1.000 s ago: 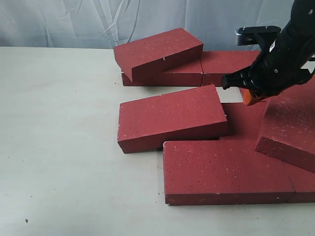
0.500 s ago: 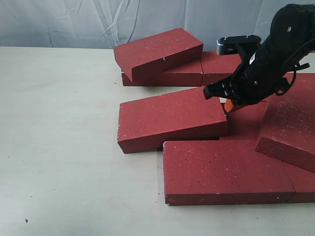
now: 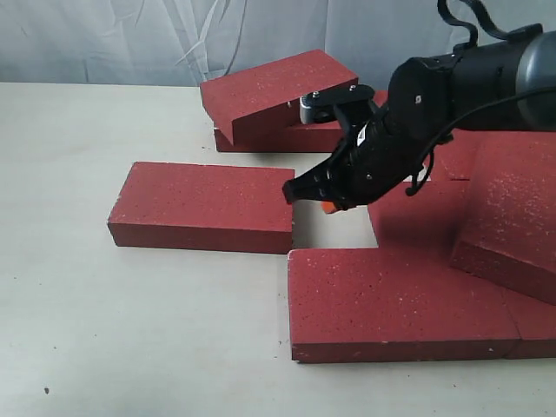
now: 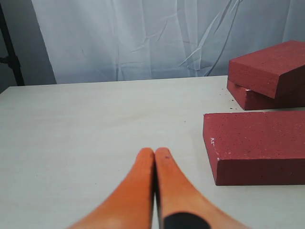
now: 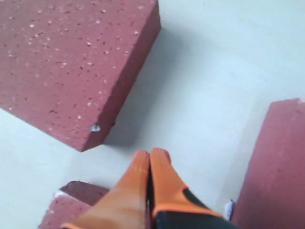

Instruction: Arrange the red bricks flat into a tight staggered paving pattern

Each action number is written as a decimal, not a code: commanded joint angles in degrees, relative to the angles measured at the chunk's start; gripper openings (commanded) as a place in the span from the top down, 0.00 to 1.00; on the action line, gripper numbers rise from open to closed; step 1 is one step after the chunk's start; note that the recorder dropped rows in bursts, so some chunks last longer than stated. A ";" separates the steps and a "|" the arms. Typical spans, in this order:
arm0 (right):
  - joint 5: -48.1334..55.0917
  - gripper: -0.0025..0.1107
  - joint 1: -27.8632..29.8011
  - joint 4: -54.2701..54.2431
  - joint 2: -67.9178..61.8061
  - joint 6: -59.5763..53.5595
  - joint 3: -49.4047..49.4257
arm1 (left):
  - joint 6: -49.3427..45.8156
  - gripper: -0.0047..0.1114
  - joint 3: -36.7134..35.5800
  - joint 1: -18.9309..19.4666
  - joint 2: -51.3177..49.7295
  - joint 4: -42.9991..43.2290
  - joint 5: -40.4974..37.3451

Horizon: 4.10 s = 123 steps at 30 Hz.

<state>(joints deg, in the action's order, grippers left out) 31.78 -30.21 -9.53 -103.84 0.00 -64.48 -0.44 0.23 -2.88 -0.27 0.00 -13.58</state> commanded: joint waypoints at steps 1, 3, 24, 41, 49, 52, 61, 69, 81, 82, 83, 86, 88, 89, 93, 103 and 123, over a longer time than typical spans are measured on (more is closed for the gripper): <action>-0.43 0.98 -1.84 -0.04 -0.68 -0.37 -0.74 | -0.01 0.96 -0.23 -0.17 0.27 0.00 0.32; 0.63 0.98 -3.20 -0.29 -0.68 -0.37 -1.78 | -0.01 0.96 -0.23 -0.17 0.27 0.00 0.32; 10.25 0.98 -18.57 -3.23 -3.95 -0.37 -16.24 | -0.01 0.96 -0.23 -0.17 0.27 0.00 0.32; 14.35 0.98 -21.84 -3.82 -21.34 0.00 -30.86 | -0.01 0.96 -0.23 -0.17 0.27 0.00 0.32; 13.83 0.98 -21.84 6.71 -24.20 8.92 -31.27 | -0.01 0.96 -0.23 -0.17 0.27 0.00 0.32; 13.22 0.98 -21.84 10.86 -24.68 12.96 -31.27 | -0.01 0.96 -0.23 -0.17 0.27 0.00 0.32; 10.53 0.98 -21.84 21.85 -24.68 24.30 -31.27 | -0.01 0.96 -0.23 -0.17 0.27 0.00 0.32; 13.21 0.98 -21.84 21.38 -24.68 24.40 -31.27 | -0.01 0.96 -0.23 -0.17 0.27 0.00 0.32; 12.18 0.98 -18.78 22.51 -24.68 29.37 -31.27 | -0.01 0.96 -0.23 -0.17 0.27 0.00 0.32; 12.28 0.98 -18.16 22.51 -24.68 29.73 -31.27 | -0.01 0.96 -0.23 -0.17 0.27 0.00 0.32; 12.28 0.98 -17.39 22.37 -24.68 30.03 -31.27 | -0.01 0.96 -0.23 -0.17 0.27 0.00 0.32; 12.16 0.98 -15.67 21.86 -24.68 30.31 -31.27 | -0.01 0.96 -0.23 -0.17 0.27 0.00 0.32; 11.63 0.98 -14.60 21.33 -24.68 30.40 -31.27 | -0.01 0.96 -0.23 -0.17 0.27 0.00 0.32; 11.47 0.98 -14.17 20.88 -24.68 30.40 -31.27 | -0.01 0.96 -0.23 -0.17 0.27 0.00 0.32; 11.98 0.98 -12.77 17.90 -24.68 30.65 -31.27 | -0.01 0.96 -0.23 -0.17 0.27 0.00 0.32; 14.39 0.98 -12.77 12.27 -24.23 22.04 -31.27 | -0.01 0.96 -0.23 -0.17 0.27 0.00 0.32; 10.56 0.98 -12.77 -16.75 -24.78 -7.22 -31.27 | -0.01 0.96 -0.23 -0.17 0.27 0.00 0.32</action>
<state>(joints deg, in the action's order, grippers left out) 43.79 -43.21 -24.57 -128.62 -5.68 -95.46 -0.44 0.23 -2.88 -0.27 0.00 -13.58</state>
